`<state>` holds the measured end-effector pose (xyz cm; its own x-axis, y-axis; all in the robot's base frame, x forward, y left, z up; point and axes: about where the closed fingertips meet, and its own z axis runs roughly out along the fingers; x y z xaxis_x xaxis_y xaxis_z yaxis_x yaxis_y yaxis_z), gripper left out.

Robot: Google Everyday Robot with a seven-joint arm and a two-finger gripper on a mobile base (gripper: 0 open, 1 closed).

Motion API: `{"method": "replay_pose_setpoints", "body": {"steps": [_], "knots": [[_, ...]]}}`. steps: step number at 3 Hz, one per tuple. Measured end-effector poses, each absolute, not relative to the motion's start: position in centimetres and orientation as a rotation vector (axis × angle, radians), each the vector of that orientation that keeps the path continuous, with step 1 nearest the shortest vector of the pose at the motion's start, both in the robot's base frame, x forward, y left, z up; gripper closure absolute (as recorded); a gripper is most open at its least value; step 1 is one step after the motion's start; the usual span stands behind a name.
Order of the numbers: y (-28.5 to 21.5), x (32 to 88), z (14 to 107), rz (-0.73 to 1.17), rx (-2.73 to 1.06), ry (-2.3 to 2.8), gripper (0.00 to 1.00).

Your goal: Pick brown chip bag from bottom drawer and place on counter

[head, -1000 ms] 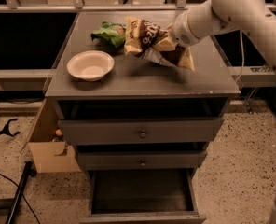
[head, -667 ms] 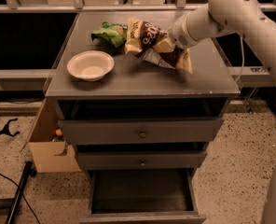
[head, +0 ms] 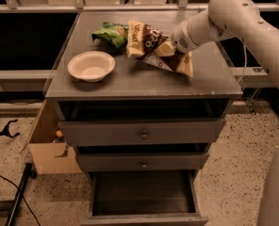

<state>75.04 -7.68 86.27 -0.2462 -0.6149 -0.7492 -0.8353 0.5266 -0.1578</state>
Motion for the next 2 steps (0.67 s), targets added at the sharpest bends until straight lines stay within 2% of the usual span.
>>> {"method": "replay_pose_setpoints", "body": {"steps": [2], "knots": [[-7.67,75.04,86.34,0.35,-1.181,1.967,0.55]]}}
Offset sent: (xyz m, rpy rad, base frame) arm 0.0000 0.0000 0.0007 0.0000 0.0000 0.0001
